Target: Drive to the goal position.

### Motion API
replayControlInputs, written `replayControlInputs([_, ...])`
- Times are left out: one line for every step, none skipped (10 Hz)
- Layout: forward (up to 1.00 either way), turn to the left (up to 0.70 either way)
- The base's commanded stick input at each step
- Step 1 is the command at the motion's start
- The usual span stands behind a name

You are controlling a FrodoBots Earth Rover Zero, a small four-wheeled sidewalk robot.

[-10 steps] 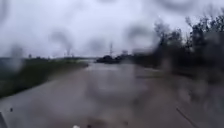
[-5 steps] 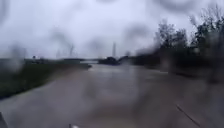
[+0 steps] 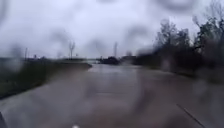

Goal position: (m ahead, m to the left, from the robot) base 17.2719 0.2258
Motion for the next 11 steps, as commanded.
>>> replayControlInputs([0.70, 0.00])
replayControlInputs([0.70, 0.00])
replayControlInputs([0.70, 0.00])
replayControlInputs([0.70, 0.00])
replayControlInputs([0.70, 0.00])
replayControlInputs([0.70, 0.00])
replayControlInputs([0.70, 0.00])
replayControlInputs([0.70, 0.00])
replayControlInputs([0.70, 0.00])
replayControlInputs([0.70, 0.00])
replayControlInputs([0.70, 0.00])
